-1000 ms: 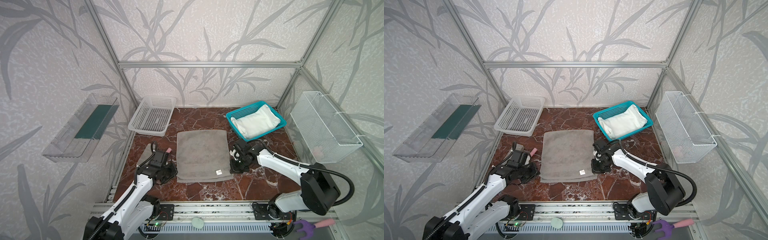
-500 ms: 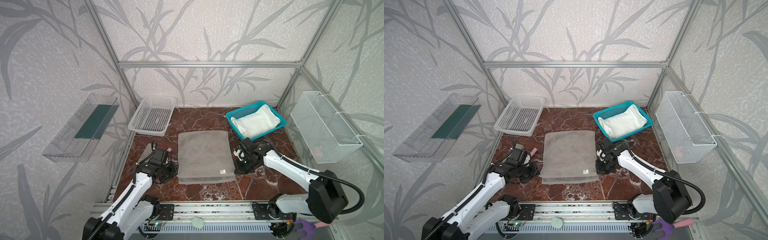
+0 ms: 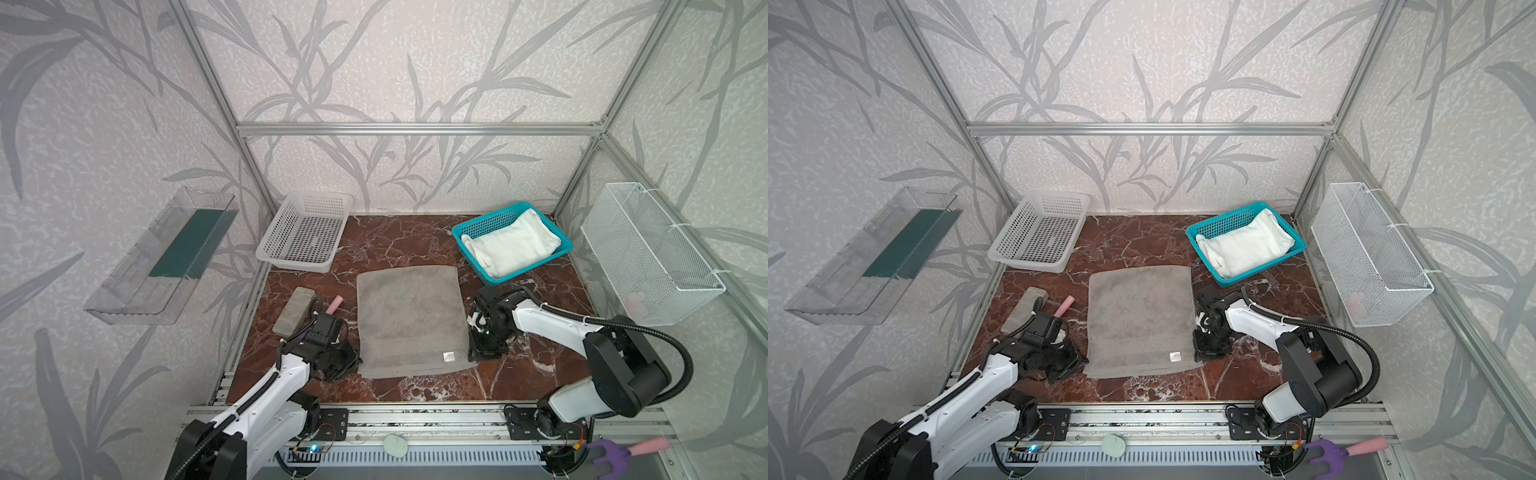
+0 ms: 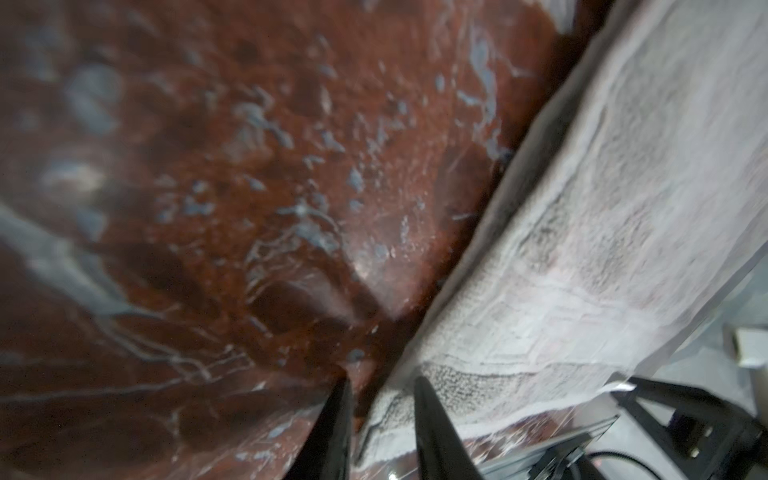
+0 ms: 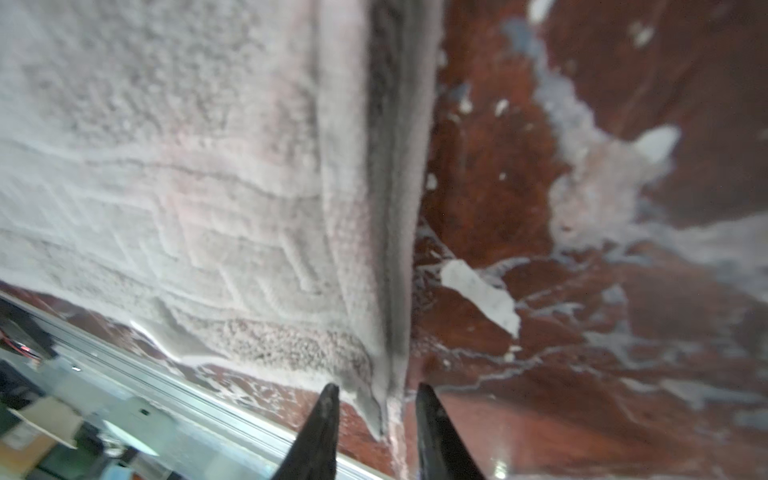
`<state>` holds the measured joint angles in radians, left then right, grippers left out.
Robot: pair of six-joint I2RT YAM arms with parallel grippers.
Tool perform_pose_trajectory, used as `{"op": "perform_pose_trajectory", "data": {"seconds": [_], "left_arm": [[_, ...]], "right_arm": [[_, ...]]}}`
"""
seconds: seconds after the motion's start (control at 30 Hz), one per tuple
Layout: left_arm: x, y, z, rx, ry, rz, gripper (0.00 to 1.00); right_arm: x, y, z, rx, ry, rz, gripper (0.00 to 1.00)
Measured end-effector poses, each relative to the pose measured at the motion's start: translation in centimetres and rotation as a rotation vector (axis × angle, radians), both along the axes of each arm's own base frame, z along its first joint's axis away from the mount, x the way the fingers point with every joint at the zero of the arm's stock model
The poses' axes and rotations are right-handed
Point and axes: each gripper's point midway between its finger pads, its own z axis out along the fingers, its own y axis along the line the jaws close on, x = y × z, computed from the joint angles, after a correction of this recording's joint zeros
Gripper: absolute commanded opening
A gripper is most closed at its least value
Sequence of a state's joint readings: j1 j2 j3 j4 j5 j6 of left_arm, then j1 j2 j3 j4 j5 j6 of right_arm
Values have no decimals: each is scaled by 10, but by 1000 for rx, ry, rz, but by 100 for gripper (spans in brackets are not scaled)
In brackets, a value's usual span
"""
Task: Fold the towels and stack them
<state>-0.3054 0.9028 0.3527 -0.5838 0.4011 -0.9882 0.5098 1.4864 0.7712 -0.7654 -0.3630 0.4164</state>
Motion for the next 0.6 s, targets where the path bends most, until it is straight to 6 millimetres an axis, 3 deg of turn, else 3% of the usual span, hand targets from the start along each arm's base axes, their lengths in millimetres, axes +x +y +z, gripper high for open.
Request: {"op": "perform_pose_trajectory", "data": {"seconds": [0.1, 0.23, 0.3, 0.43, 0.6], "left_arm": [[5, 6, 16, 43, -29, 1, 36], [32, 9, 60, 90, -156, -34, 32], [43, 6, 73, 107, -197, -63, 30], [39, -17, 61, 156, -159, -206, 29], [17, -47, 22, 198, -47, -371, 29]], "right_arm": [[9, -3, 19, -22, -50, 14, 47], [33, 3, 52, -14, -165, 27, 47], [41, 8, 62, -12, -208, 42, 45], [33, 27, 53, -20, -201, 122, 35], [3, 41, 4, -48, -93, 183, 26]]}}
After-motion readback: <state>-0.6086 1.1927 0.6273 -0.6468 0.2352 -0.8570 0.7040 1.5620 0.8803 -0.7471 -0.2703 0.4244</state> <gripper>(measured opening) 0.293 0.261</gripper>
